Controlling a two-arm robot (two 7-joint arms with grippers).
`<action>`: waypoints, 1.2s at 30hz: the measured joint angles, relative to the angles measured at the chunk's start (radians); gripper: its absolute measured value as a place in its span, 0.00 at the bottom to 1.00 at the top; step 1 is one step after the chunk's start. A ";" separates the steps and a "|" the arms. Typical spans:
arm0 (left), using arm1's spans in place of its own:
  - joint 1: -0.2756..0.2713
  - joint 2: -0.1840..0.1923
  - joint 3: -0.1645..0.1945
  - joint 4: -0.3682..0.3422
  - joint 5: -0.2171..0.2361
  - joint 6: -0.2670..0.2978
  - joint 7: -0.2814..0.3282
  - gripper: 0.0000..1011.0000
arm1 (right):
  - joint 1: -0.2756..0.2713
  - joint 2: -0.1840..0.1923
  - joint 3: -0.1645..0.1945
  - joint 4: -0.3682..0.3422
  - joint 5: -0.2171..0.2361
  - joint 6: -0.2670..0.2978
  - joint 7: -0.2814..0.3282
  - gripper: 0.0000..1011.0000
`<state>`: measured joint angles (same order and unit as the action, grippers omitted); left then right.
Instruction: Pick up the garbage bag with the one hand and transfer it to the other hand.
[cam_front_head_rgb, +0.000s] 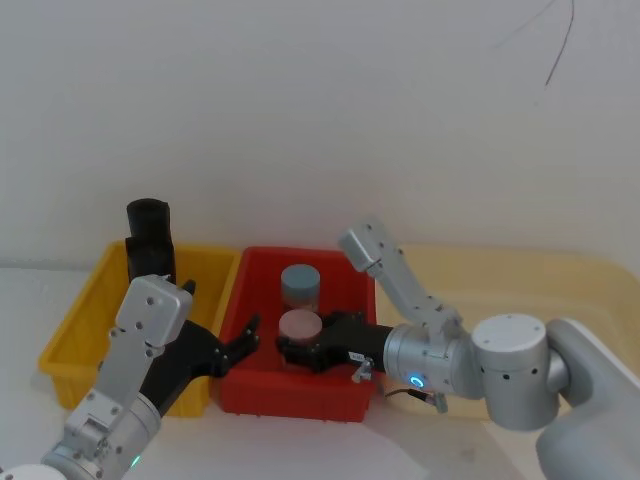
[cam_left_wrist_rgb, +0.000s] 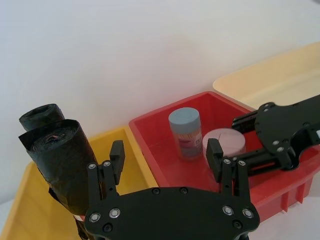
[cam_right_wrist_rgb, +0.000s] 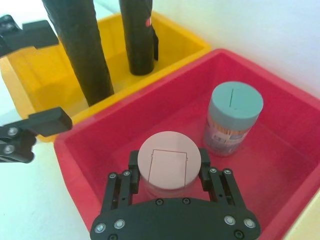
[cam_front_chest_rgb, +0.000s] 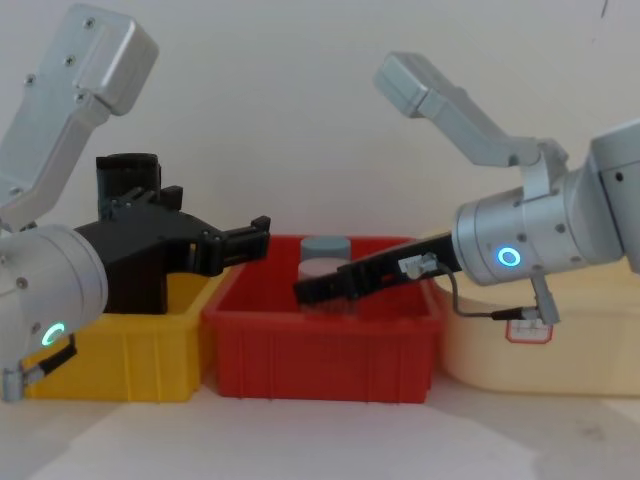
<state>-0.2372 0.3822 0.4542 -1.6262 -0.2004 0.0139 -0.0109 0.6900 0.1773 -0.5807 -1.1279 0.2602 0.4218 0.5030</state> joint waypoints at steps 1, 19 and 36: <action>0.000 0.000 0.000 0.000 0.000 0.000 0.000 0.99 | -0.003 0.001 0.002 -0.005 0.001 -0.002 -0.001 0.64; 0.000 0.000 0.000 0.000 0.000 0.000 0.000 0.99 | -0.162 0.048 0.115 -0.265 0.053 -0.127 -0.122 0.64; 0.000 0.000 0.000 0.000 0.000 0.000 0.000 0.99 | -0.308 0.060 0.213 -0.456 -0.001 -0.222 -0.321 0.64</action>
<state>-0.2372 0.3821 0.4542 -1.6262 -0.2004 0.0138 -0.0109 0.3824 0.2368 -0.3678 -1.5838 0.2595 0.2003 0.1821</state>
